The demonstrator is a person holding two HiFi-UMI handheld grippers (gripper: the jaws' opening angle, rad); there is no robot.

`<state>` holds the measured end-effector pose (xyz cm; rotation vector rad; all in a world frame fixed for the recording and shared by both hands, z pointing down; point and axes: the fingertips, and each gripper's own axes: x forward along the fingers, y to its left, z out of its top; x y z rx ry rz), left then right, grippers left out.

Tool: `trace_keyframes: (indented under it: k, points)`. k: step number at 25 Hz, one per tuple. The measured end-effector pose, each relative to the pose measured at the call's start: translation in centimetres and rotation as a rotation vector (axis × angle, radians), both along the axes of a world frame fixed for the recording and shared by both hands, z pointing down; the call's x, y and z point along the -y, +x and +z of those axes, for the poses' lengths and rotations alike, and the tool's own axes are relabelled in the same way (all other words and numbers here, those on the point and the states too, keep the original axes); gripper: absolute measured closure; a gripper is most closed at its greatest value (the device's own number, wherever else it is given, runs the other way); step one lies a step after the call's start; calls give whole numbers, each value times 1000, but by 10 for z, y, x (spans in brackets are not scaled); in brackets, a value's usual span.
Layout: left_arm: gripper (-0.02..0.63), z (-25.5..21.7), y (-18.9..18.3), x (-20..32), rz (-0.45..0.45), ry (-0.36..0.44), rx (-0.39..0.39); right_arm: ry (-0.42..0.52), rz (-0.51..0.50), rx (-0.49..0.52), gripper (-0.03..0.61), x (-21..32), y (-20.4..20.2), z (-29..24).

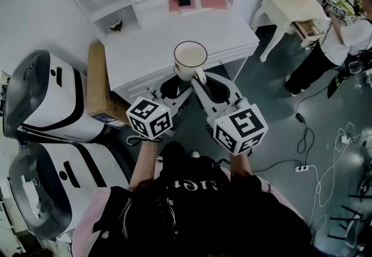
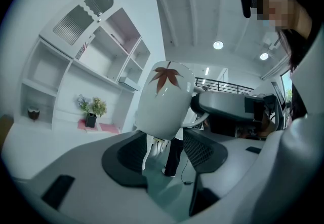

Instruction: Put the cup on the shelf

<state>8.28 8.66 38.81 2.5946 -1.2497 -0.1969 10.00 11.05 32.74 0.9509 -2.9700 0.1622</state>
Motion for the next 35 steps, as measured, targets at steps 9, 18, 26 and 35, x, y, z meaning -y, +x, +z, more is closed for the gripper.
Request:
trace_keyframes:
  k: [9, 18, 26, 35]
  points:
    - [379, 9, 1, 31, -15, -30, 13, -25, -19, 5, 494, 32, 2, 8]
    - [379, 16, -30, 98, -3, -36, 10, -27, -11, -11, 494, 99, -31, 15]
    - [379, 9, -81, 187, 31, -43, 8, -33, 29, -17, 494, 186, -84, 8]
    - [379, -3, -144, 280, 67, -18, -6, -18, 68, -23, 494, 277, -149, -4]
